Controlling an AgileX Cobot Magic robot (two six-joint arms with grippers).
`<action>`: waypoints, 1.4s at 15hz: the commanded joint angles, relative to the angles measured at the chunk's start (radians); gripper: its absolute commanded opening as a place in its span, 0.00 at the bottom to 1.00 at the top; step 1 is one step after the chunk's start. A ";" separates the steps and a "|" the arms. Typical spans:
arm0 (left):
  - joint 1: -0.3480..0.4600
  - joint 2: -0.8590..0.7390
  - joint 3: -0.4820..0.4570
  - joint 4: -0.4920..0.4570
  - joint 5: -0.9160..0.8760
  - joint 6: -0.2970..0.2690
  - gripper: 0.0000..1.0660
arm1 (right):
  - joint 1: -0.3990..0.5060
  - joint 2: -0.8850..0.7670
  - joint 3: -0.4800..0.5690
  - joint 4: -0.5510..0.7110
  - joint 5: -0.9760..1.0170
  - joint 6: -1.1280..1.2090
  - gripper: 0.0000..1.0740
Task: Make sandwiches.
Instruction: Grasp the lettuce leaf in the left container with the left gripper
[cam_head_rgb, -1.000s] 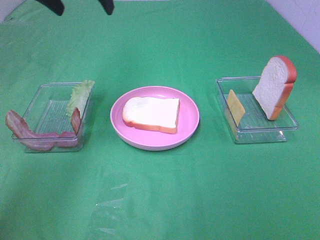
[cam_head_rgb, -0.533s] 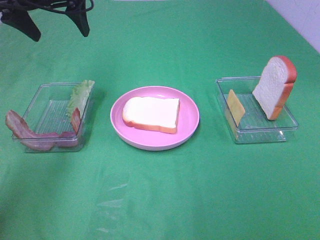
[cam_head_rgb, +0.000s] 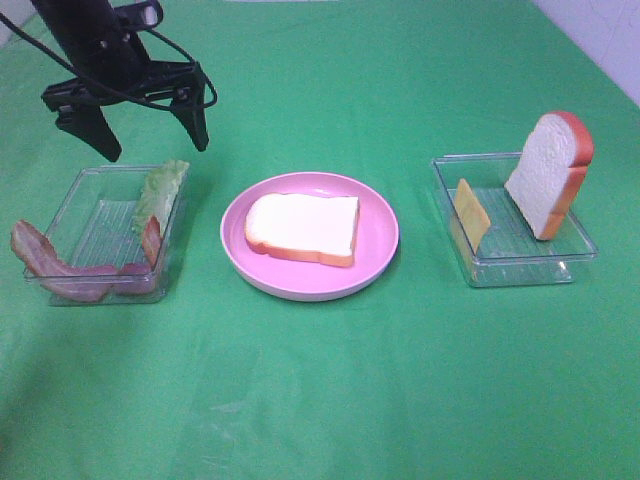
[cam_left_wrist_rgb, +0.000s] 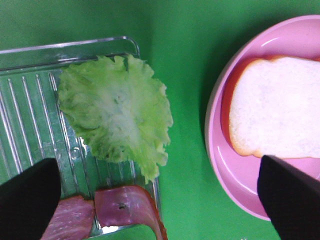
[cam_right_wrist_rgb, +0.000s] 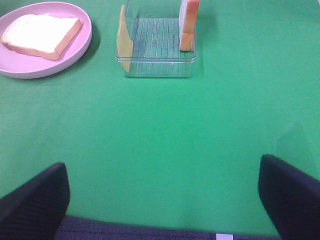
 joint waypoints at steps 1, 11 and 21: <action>-0.004 0.043 0.009 -0.016 0.006 0.005 0.93 | -0.004 -0.033 0.004 0.004 -0.006 0.004 0.92; -0.004 0.135 0.009 -0.001 -0.053 0.004 0.89 | -0.004 -0.033 0.004 0.004 -0.006 0.004 0.92; -0.004 0.135 0.009 -0.002 -0.079 -0.045 0.44 | -0.004 -0.033 0.004 0.004 -0.006 0.004 0.92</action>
